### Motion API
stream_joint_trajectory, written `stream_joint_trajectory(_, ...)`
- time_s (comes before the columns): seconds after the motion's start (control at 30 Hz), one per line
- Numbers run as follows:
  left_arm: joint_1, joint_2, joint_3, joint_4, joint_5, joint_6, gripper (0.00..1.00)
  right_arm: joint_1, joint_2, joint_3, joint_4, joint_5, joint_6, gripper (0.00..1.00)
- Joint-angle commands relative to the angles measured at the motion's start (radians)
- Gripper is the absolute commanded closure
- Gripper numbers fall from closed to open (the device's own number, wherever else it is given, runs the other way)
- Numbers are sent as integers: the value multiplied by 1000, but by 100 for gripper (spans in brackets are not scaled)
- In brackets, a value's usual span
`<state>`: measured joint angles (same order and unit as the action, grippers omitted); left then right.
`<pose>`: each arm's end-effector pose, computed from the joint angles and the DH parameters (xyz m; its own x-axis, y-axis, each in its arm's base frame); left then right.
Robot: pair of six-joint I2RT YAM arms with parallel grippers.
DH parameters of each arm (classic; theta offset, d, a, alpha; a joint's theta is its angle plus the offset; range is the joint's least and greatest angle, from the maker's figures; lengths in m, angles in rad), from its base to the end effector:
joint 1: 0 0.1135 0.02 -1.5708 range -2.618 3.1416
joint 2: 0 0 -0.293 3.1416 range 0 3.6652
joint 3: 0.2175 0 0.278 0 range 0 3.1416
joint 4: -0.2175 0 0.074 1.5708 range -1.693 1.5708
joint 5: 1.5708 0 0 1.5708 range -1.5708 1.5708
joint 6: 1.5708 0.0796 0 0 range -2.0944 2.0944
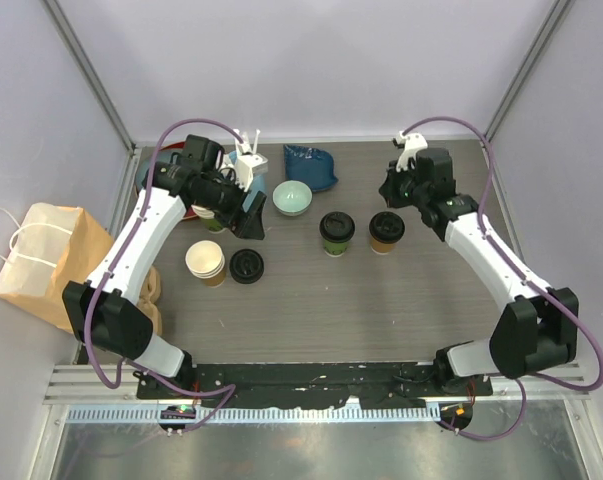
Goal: Pack the takeout coffee
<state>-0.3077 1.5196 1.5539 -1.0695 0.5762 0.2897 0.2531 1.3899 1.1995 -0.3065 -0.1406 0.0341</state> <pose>0.3167 -0.1461 0.3543 -0.6372 0.4538 -0.6229 0.7315 0.6107 -0.3032 0.3646 0.1058 0.3364 -0.4738 -0.0877 -0.8763 -0.3512 0.9313 0.0967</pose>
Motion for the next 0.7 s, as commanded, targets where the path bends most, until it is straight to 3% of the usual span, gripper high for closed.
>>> stream_joint_trajectory(0.0,-1,-16,12,17,-3,-11,22,-47,43,-248,239,15,61,99)
stream_joint_trajectory(0.1,-1,-12,15,11,-6,-6,21,-77,93,-331,329,-20,81,99)
stream_joint_trajectory(0.23,-1,-9,11,9,-7,-1,22,-77,67,-334,316,-27,75,99)
stream_joint_trajectory(0.4,-1,-12,14,11,-10,2,22,-52,3,-275,254,-25,55,99)
stream_joint_trajectory(0.67,-1,-13,17,3,-22,9,22,-11,37,-98,106,1,23,99)
